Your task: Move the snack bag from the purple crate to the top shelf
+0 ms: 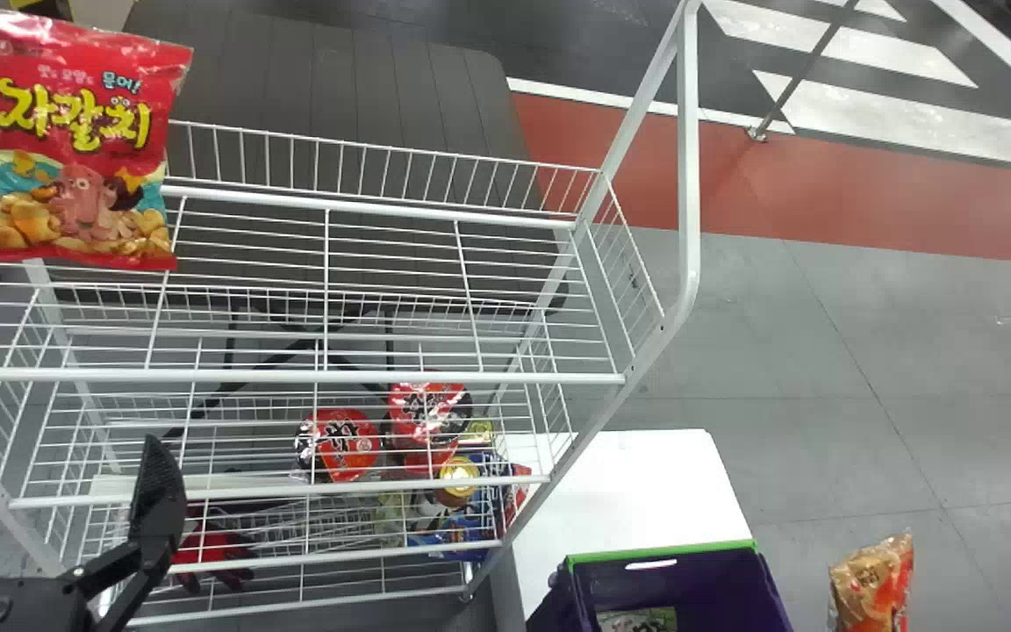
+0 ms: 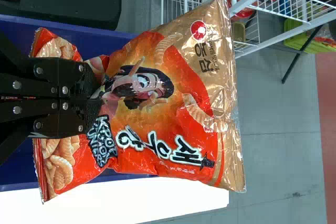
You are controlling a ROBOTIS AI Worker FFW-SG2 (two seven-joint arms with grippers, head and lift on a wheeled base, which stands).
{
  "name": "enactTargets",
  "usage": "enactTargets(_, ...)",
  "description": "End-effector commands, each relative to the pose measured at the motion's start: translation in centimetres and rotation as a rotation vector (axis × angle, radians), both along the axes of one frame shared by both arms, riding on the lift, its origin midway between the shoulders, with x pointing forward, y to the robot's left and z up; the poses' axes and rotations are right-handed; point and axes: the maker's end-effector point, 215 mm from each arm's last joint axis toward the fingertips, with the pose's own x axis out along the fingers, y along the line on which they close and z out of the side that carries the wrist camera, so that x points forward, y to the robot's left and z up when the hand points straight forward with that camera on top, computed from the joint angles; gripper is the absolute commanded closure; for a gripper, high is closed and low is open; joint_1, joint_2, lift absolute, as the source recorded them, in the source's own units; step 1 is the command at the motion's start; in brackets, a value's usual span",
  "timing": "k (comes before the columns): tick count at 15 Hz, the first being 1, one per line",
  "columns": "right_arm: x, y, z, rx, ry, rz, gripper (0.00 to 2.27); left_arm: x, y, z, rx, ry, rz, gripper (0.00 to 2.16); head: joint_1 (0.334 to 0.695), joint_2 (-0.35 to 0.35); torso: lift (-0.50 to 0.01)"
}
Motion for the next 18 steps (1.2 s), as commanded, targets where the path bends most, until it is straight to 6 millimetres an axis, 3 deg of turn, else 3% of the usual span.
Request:
enactTargets(1,0.0,-0.2,0.2,-0.004,-0.004,-0.002,1.78,0.0,-0.1,0.0,-0.002,0.0,0.0,0.09,0.695,-0.35,0.002)
enactTargets(7,0.1,0.0,0.7,0.016,-0.006,-0.028,1.78,0.1,-0.1,-0.1,-0.001,-0.001,0.0,0.09,0.695,-0.35,0.001)
enactTargets(9,0.2,0.4,2.3,0.055,-0.031,-0.052,1.78,0.4,-0.1,-0.3,0.002,0.003,-0.001,0.09,0.695,-0.35,0.001)
enactTargets(13,1.8,1.6,7.5,0.099,-0.145,-0.073,1.77,0.6,-0.2,-1.0,0.01,0.014,0.0,0.09,0.695,-0.35,0.001)
enactTargets(18,5.3,6.0,16.3,0.18,-0.277,-0.142,1.78,0.7,0.0,-1.5,0.011,0.02,0.001,0.09,0.695,-0.35,0.001)
